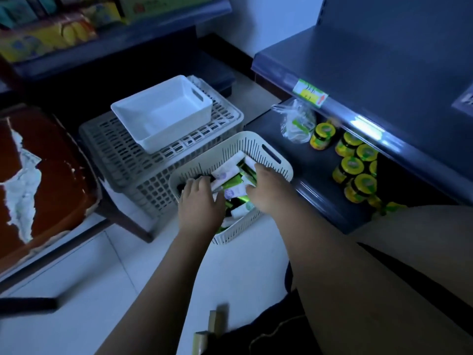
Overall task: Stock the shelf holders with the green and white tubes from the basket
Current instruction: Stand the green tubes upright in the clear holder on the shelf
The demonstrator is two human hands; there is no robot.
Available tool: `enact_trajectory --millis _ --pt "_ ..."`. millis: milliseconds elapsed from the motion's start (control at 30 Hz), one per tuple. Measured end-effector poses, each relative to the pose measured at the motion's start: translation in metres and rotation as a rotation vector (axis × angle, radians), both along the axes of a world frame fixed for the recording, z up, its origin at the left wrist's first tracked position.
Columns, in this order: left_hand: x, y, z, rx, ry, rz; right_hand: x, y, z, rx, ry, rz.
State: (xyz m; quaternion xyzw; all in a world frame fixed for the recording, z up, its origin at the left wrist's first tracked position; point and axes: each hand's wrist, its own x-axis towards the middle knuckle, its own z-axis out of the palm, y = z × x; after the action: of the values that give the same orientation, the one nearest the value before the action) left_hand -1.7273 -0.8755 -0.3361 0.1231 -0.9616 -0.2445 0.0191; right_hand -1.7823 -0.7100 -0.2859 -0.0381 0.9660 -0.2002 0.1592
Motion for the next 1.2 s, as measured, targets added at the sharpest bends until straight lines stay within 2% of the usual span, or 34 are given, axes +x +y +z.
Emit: enact_trajectory --millis 167,333,400,467,567,733,833,1000,1100,1200 --pt "-0.009 -0.006 -0.045 0.032 -0.126 0.040 -0.036 0.019 -0.031 0.015 -0.102 -0.060" --pt "-0.034 0.004 -0.086 -0.175 -0.213 -0.034 -0.072 0.038 -0.067 -0.026 -0.104 -0.145" --pt "-0.047 0.014 -0.098 -0.202 -0.262 -0.041 -0.087 0.039 -0.079 -0.028 -0.081 -0.153" --pt "-0.061 0.023 -0.103 -0.135 -0.322 0.019 -0.100 0.033 -0.086 -0.037 -0.106 -0.142" --pt "-0.081 0.031 -0.119 0.027 -0.404 0.177 -0.116 0.018 -0.104 -0.017 -0.259 -0.098" --pt "-0.102 0.037 -0.154 0.274 -0.460 0.517 -0.138 0.008 -0.150 0.120 -0.434 -0.119" --pt "-0.109 0.039 -0.156 0.311 -0.484 0.628 -0.151 0.004 -0.158 0.137 -0.512 -0.170" --pt "-0.123 0.043 -0.163 0.265 -0.577 0.653 -0.169 -0.001 -0.172 0.128 -0.615 -0.251" --pt "-0.124 0.051 -0.160 0.315 -0.523 0.724 -0.178 0.001 -0.176 0.035 -0.606 -0.355" --pt "-0.125 0.060 -0.158 0.357 -0.434 0.881 -0.183 0.003 -0.182 -0.060 -0.571 -0.527"
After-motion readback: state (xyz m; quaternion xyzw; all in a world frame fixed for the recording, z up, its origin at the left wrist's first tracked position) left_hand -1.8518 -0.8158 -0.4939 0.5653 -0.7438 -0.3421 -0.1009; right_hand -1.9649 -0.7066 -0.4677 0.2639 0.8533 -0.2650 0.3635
